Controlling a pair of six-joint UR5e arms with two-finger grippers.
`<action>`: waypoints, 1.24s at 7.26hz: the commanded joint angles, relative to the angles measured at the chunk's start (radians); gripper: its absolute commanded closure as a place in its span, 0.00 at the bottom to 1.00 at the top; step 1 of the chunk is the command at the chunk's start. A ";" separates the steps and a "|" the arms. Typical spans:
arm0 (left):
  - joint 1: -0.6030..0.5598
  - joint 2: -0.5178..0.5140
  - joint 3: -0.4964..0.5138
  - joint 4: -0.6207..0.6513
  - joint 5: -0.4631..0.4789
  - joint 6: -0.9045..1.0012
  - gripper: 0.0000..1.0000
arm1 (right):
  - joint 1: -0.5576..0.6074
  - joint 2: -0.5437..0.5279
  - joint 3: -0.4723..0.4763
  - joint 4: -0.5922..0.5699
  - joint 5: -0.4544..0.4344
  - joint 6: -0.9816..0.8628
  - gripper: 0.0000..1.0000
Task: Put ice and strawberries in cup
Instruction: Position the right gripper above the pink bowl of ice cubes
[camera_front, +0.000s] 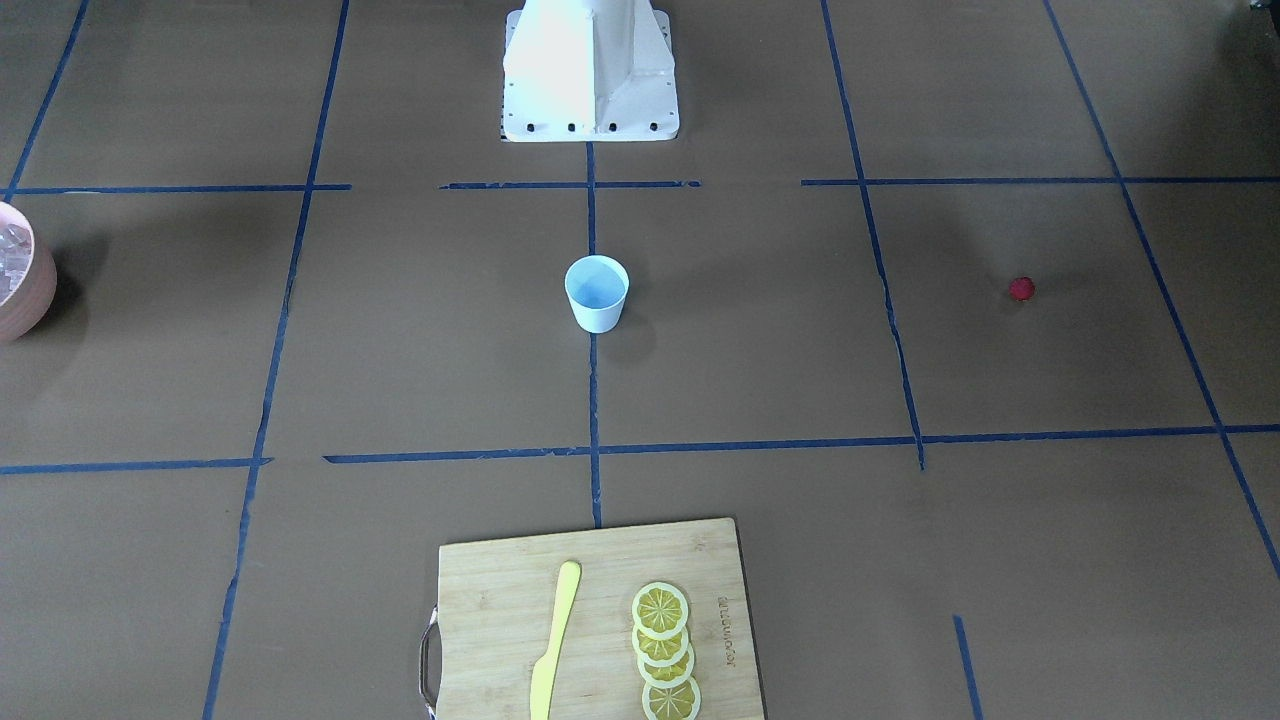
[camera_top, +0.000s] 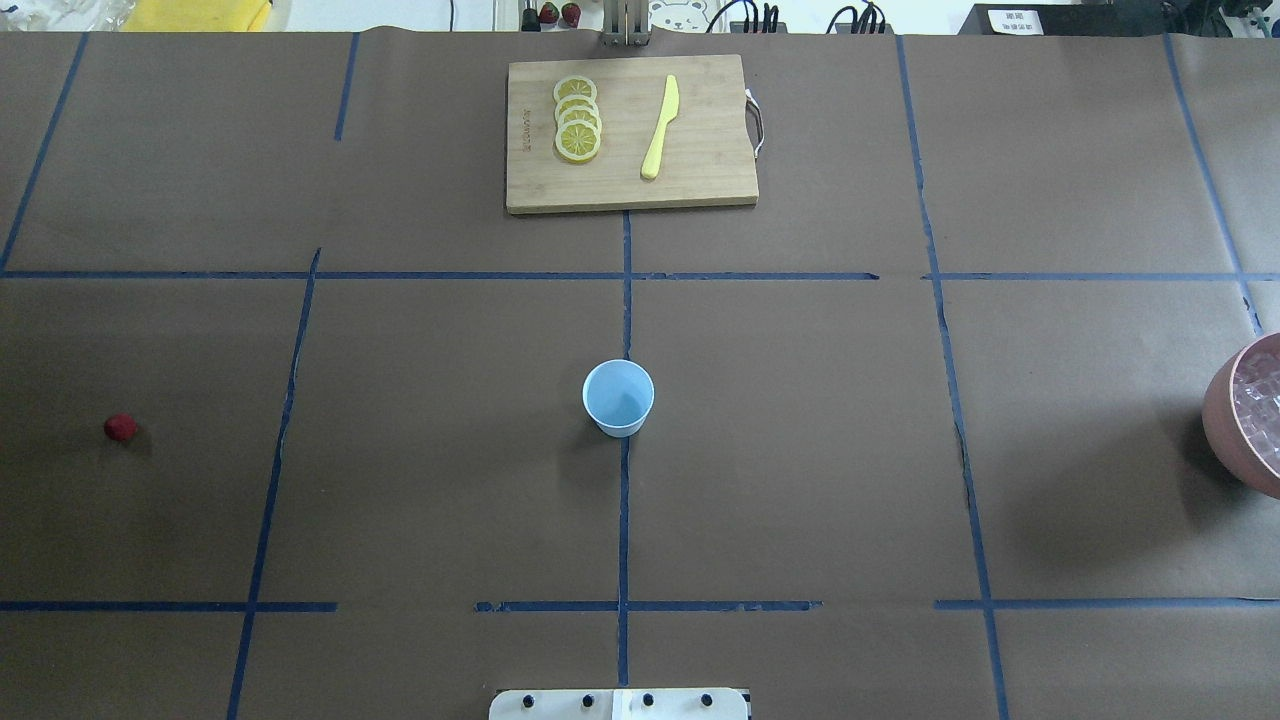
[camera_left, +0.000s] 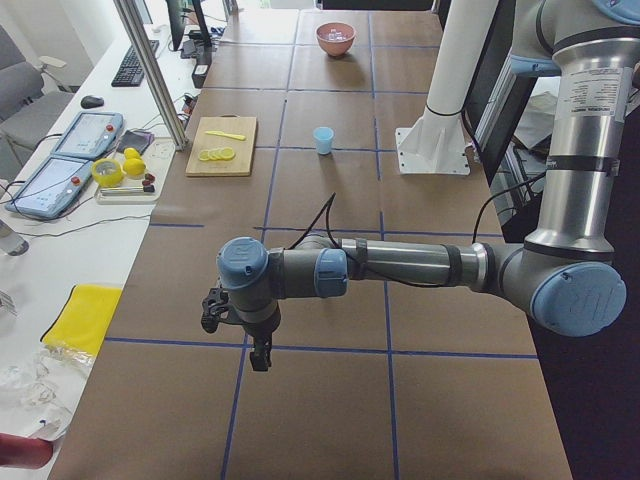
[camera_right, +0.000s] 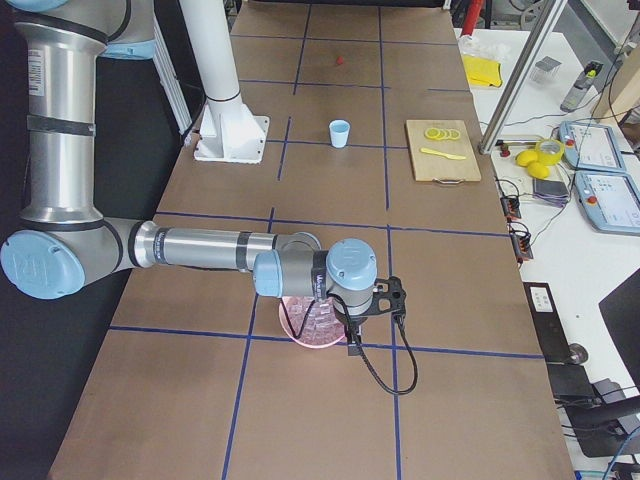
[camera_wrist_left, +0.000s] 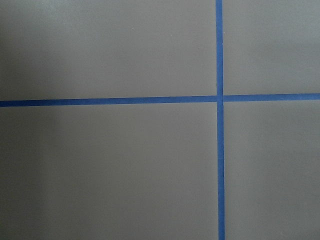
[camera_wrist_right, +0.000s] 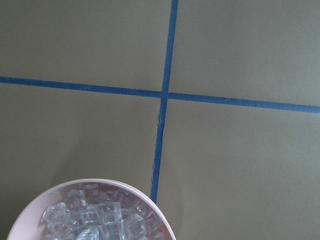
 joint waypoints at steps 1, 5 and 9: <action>0.000 0.000 0.000 0.000 0.000 0.000 0.00 | 0.000 0.001 0.006 0.001 -0.002 -0.001 0.00; 0.000 0.000 -0.002 0.000 0.000 -0.003 0.00 | -0.015 0.001 0.113 -0.040 0.002 -0.001 0.00; 0.000 0.002 -0.008 0.000 0.000 -0.001 0.00 | -0.067 -0.064 0.113 0.041 -0.009 -0.018 0.00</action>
